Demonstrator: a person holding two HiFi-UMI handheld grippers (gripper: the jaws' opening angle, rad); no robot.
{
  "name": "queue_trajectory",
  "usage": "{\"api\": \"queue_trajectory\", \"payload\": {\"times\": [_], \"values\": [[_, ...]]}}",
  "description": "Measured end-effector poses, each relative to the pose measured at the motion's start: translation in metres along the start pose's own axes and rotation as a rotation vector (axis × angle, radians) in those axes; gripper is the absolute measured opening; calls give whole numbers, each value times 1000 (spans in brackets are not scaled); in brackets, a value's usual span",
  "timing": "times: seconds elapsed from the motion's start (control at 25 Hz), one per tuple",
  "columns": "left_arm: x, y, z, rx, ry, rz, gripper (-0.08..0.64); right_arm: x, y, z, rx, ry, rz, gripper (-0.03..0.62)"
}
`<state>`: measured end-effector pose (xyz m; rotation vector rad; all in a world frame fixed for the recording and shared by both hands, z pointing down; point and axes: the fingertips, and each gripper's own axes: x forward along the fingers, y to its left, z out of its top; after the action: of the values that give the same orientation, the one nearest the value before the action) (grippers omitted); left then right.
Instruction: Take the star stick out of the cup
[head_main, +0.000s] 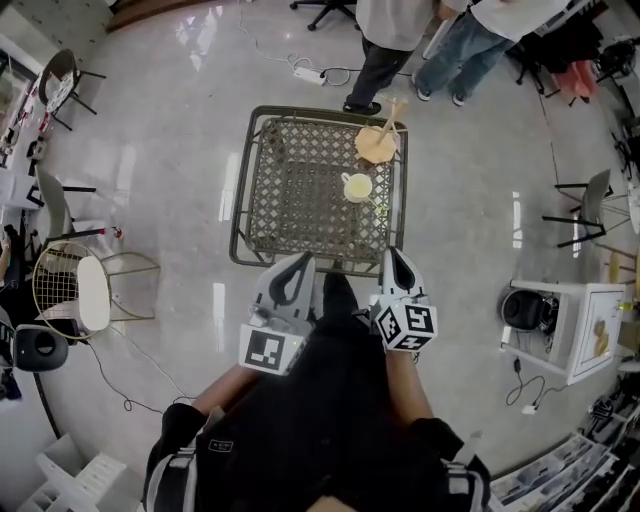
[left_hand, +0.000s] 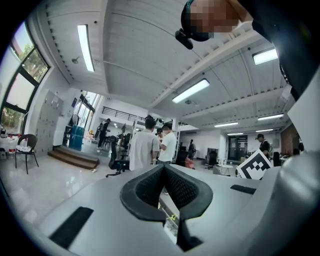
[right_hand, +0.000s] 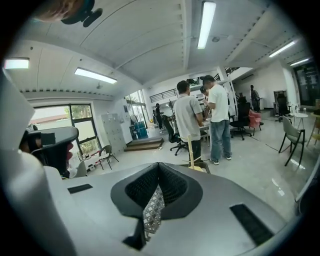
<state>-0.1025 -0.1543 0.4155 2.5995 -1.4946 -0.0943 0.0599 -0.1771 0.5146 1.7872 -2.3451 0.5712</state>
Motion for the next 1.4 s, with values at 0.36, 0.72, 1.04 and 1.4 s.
{"api": "queue_trajectory", "payload": {"times": [0.36, 0.72, 1.04, 1.4], "values": [[51, 23, 3, -12, 26, 8, 15, 66, -44, -23, 49, 114, -56, 8], [98, 36, -6, -31, 68, 16, 15, 117, -86, -82, 188, 307, -78, 62], [134, 40, -17, -56, 104, 29, 15, 149, -115, -128, 316, 441, -89, 107], [155, 50, -31, -73, 145, 60, 15, 170, -133, -166, 453, 539, -118, 120]]}}
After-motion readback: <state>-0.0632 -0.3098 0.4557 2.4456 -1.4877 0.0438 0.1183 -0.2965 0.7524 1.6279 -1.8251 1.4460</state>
